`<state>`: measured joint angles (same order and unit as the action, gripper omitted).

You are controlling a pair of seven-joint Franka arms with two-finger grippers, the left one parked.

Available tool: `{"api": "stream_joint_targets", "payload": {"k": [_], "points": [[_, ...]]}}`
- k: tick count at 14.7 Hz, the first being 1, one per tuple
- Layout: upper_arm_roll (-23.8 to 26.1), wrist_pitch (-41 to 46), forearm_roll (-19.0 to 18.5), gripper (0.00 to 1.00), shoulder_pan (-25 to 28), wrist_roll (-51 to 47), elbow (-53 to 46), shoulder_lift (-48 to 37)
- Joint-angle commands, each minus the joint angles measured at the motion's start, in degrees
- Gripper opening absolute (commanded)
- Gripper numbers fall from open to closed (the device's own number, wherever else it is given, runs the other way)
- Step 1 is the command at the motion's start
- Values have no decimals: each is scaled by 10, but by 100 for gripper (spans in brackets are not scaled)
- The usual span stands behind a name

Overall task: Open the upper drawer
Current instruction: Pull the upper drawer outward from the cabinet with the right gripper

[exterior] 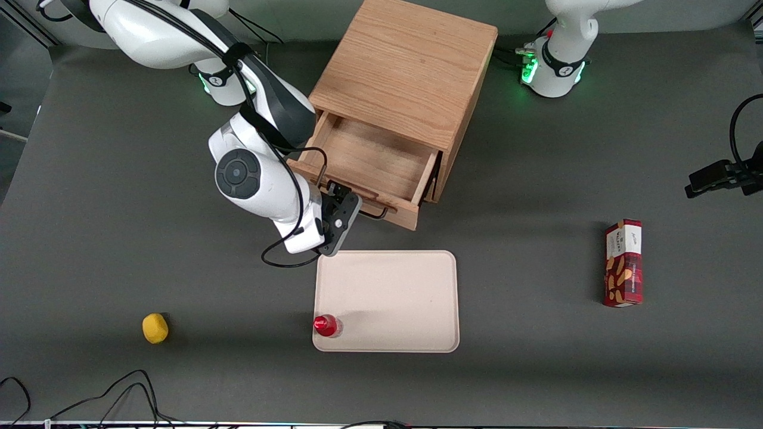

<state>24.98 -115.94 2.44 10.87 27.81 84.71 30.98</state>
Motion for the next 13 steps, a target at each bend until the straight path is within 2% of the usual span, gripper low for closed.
{"api": "stream_joint_targets", "payload": {"k": [1, 13], "points": [[-14, -6, -5, 100, 2, 25, -23, 13], [-50, -54, -5, 100, 3, 26, -28, 18]]}}
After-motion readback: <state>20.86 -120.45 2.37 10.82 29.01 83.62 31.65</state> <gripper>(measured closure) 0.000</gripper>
